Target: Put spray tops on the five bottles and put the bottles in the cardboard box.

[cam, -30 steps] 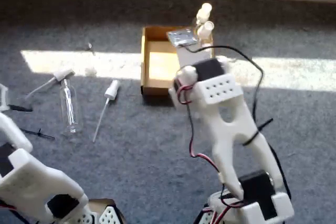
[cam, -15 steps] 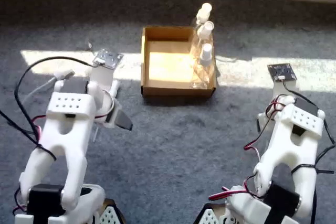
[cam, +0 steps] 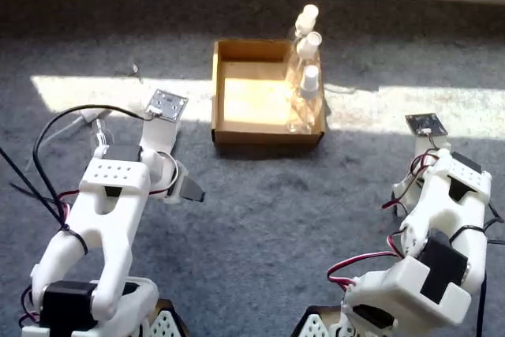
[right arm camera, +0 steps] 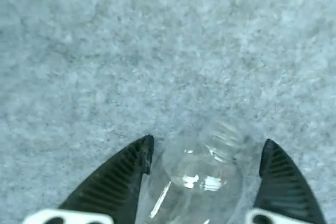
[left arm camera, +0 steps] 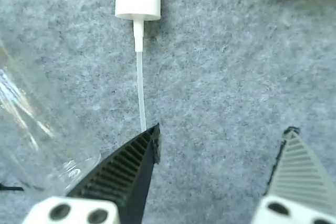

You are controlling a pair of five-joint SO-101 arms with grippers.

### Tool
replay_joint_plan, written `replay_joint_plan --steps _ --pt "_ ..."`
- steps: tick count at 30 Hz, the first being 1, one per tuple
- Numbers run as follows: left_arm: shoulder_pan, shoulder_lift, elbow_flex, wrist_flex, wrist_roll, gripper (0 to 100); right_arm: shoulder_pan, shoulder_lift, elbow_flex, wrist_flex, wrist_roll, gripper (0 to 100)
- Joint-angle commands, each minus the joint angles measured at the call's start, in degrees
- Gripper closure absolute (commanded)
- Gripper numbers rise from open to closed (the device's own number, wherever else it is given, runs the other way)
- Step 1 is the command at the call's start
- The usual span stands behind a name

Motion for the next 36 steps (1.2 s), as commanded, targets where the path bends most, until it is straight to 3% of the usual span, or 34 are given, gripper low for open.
replay_joint_plan --steps 1,5,9,15,20,36 --pt "-0.13 -1.89 0.13 -0.62 0.44 67 1.10 -4.44 -2.07 0.13 -5.45 69.5" --pt "-0.13 -1.89 0.13 -0.62 0.35 67 0.13 -9.01 -2.07 4.35 -10.64 69.5" --pt "-0.13 -1.89 0.13 -0.35 0.44 67 0.04 -9.63 -1.71 5.05 -11.16 69.5" --pt "-0.22 -1.89 0.13 -0.35 0.35 67 -0.04 -2.77 -1.80 4.62 -11.34 69.5" --pt "-0.22 -1.89 0.13 -0.35 0.35 67 0.13 2.77 -2.33 0.13 -16.97 69.6" --pt "-0.22 -1.89 0.22 -0.35 0.35 67 -0.13 4.70 -2.42 -0.57 -17.14 73.3"
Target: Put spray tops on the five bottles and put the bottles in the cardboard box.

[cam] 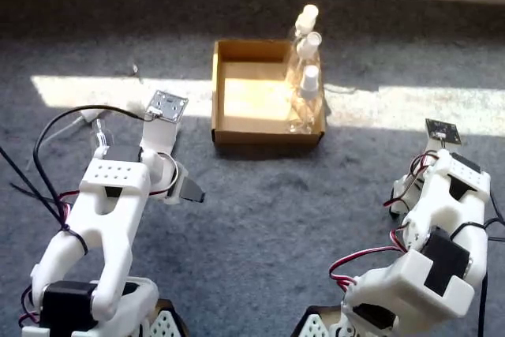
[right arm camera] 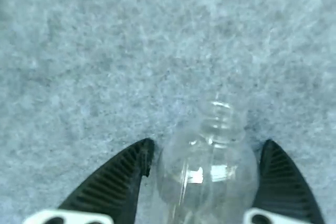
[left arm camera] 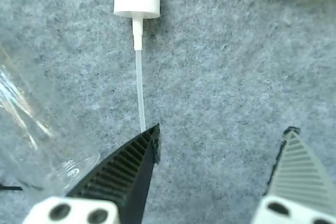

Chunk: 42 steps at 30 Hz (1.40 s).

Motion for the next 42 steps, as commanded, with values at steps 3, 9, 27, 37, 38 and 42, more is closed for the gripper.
replay_joint_plan --steps 3,9,27,37,38,42 --pt "-0.22 -1.89 -0.13 -0.35 0.35 67 -0.31 0.57 -1.80 -1.89 -0.62 73.3" --pt "-0.22 -1.89 -0.13 -0.35 0.35 67 -0.22 0.31 -1.80 -5.05 -0.79 73.3" --pt "-0.22 -1.89 -0.13 -0.53 0.26 67 -0.57 0.22 -4.79 -6.20 -0.79 73.4" --pt "-0.22 -1.89 0.22 -0.62 0.26 67 -1.10 0.57 -12.09 -0.13 -2.90 73.4" --pt "-0.22 -1.89 0.40 -0.70 0.26 67 -1.10 0.57 -11.91 -0.22 -2.81 73.4" --pt "-0.13 -1.89 0.48 -0.70 0.26 67 -1.19 0.48 -11.91 0.04 -2.73 73.4"
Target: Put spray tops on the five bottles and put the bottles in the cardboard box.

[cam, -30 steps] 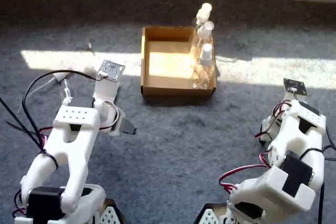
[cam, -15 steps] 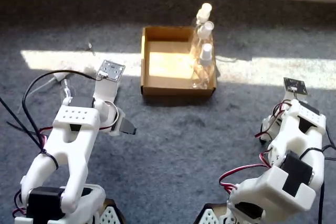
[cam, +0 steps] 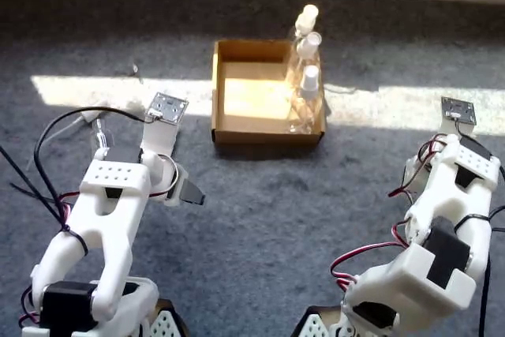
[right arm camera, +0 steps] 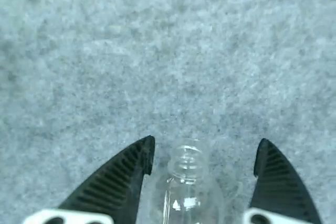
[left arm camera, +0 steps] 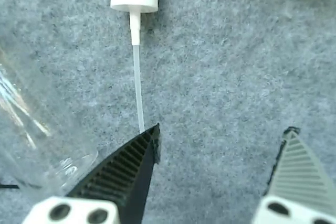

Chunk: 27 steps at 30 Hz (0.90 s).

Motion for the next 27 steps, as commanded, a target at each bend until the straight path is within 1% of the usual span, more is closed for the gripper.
replay_joint_plan --steps 1,6,10,16,19,23,25,27 --pt "-0.13 -1.89 -0.22 -0.62 0.26 67 -0.75 -0.40 -2.51 0.66 -0.35 73.4" --pt "-0.13 -1.89 -0.13 -1.23 0.26 67 -1.01 -0.57 -1.80 7.08 -0.26 73.4" --pt "-0.13 -1.89 -0.04 -1.49 0.26 67 -2.59 -0.57 -1.89 13.23 0.18 73.4" --pt "-0.13 -1.89 -0.04 -1.49 0.26 67 -1.71 -0.31 -1.98 13.05 1.14 73.4" --pt "-0.13 -1.89 -0.04 -1.49 0.26 67 -0.66 -0.40 -1.80 9.63 0.97 73.4" --pt "-0.13 -1.89 -0.04 -1.49 0.26 67 -0.22 -0.13 -1.63 7.52 0.97 73.5" --pt "-0.13 -1.89 -0.04 -1.49 0.26 67 -0.48 -0.04 -1.54 7.60 0.88 75.5" --pt "-0.13 -1.89 -0.04 -1.49 0.26 67 -0.31 -0.04 -1.54 7.60 0.88 79.7"
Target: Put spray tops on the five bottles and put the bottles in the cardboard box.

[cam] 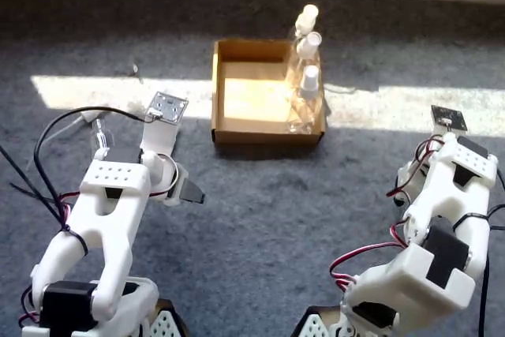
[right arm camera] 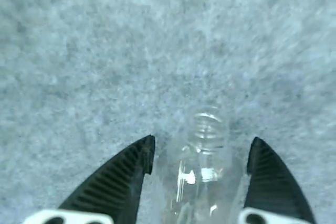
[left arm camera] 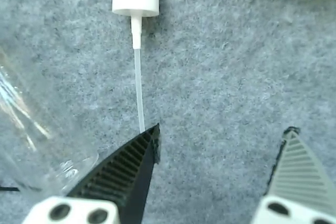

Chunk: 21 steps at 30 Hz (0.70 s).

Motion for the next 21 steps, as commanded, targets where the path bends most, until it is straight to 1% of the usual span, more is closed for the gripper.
replay_joint_plan --steps 1,3,11,14,17,20,21 --pt "-0.13 -1.89 -0.22 -0.62 0.26 67 0.66 -0.40 -1.54 -0.66 0.53 81.4" --pt "-0.13 -1.89 -0.22 -0.62 0.26 67 0.66 -0.40 -1.54 -0.31 0.53 83.0" --pt "-0.22 -1.89 -0.22 -0.62 0.26 67 0.31 -0.40 -1.54 2.42 0.88 83.3" --pt "-0.22 -1.89 -0.22 -0.70 0.26 67 0.04 -0.92 -1.98 2.51 0.53 88.2" --pt "-1.01 -2.24 -0.57 -0.88 0.53 67 -2.07 -1.19 -2.95 4.09 0.18 92.9" --pt "-2.77 -2.68 -3.56 -0.53 0.62 67 -7.16 -5.41 -9.71 7.78 -3.43 93.1" --pt "-4.35 -2.68 -5.32 -0.44 0.53 67 -9.10 -7.87 -11.74 9.19 -4.31 93.1"
